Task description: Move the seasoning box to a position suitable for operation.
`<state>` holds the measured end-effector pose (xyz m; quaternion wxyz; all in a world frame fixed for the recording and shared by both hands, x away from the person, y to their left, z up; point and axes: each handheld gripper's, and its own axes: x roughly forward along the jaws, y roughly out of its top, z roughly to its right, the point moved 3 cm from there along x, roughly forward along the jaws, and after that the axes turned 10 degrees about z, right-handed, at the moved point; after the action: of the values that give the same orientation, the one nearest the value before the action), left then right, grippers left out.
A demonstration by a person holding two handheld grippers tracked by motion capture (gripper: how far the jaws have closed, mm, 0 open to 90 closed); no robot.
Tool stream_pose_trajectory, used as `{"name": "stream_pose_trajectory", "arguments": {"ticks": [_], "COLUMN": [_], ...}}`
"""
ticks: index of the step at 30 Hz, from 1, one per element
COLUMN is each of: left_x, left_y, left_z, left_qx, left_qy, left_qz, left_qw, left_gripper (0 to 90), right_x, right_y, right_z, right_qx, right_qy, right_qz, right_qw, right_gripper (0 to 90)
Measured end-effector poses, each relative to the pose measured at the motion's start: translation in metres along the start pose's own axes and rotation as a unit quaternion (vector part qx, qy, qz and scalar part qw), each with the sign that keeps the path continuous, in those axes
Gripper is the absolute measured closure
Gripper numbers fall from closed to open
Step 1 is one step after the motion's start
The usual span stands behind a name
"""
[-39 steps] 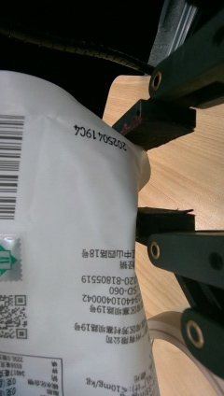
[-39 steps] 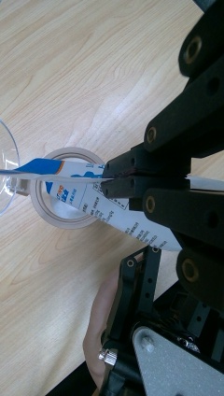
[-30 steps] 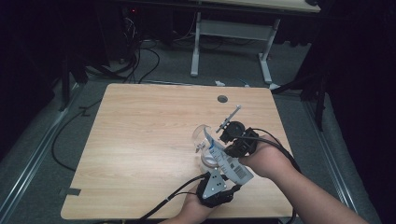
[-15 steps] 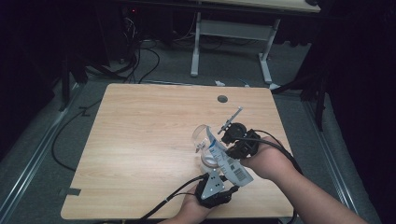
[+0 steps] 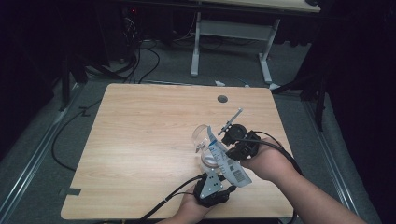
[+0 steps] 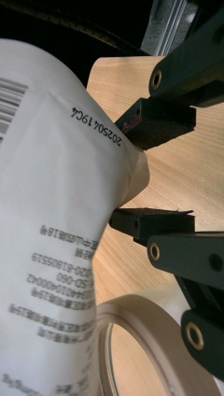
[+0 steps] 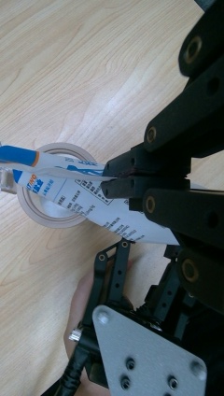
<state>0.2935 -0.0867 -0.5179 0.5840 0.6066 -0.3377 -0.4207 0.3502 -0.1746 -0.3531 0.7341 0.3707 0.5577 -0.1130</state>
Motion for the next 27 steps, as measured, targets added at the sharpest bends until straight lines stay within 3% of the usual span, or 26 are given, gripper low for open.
{"name": "stream_pose_trajectory", "arguments": {"ticks": [15, 27], "left_x": [0.002, 0.002], "left_y": [-0.008, -0.013], "left_z": [-0.006, -0.005], "left_qx": [-0.008, 0.003], "left_qy": [0.008, 0.008], "left_qz": [-0.014, -0.024], "left_qw": [0.9998, 0.9997], "left_gripper": [59.8, 59.4], "right_x": [-0.001, -0.002], "right_y": [-0.005, -0.005], "right_z": [0.001, 0.003], "right_qx": [0.005, 0.007], "right_qy": [-0.001, -0.001], "right_qz": [-0.001, 0.004], "right_qw": [1.0000, 1.0000], "right_gripper": [89.8, 89.8]}}
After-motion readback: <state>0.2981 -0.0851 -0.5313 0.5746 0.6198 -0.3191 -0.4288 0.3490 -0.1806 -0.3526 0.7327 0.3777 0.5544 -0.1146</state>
